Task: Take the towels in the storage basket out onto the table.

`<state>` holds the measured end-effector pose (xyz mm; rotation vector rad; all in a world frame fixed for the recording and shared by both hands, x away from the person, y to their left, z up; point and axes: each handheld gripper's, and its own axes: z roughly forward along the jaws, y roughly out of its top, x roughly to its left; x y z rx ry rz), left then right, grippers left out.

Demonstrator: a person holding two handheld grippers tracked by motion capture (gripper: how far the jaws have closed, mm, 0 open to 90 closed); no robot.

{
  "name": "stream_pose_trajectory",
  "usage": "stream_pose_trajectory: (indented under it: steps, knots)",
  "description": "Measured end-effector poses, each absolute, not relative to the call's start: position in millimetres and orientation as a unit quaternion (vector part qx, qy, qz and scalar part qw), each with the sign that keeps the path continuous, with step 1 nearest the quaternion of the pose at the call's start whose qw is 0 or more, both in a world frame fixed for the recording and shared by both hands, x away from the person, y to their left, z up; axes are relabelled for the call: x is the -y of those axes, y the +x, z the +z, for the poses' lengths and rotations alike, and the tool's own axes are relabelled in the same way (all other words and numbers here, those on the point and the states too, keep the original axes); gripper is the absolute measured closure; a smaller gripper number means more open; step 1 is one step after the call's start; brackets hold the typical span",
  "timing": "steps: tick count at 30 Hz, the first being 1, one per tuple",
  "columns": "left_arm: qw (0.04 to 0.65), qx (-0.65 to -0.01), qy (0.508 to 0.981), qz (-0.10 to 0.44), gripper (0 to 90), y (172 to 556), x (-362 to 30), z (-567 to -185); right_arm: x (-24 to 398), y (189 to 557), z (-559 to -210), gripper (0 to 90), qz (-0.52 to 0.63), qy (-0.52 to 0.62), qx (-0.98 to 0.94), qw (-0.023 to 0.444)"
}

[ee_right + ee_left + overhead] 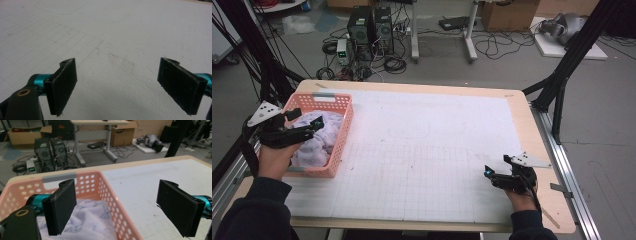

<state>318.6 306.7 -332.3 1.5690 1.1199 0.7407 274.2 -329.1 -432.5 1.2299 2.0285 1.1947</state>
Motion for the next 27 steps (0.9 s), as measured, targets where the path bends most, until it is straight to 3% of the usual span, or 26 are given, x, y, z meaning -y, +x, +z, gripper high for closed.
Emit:
stream_pose_trajectory:
  steps: [12, 27]
  knots:
    - [0.425, -0.533, 0.675, 0.280, 16.5, 340.7, -326.6, -357.4, 328.7, 275.1, -433.0, 14.7, 0.435, 0.448, -0.743, 0.240]
    - [0.310, -0.589, 0.710, 0.231, 19.0, 375.6, -321.8, -382.0, 331.0, 275.0, -432.2, 14.6, 0.435, 0.453, -0.739, 0.245]
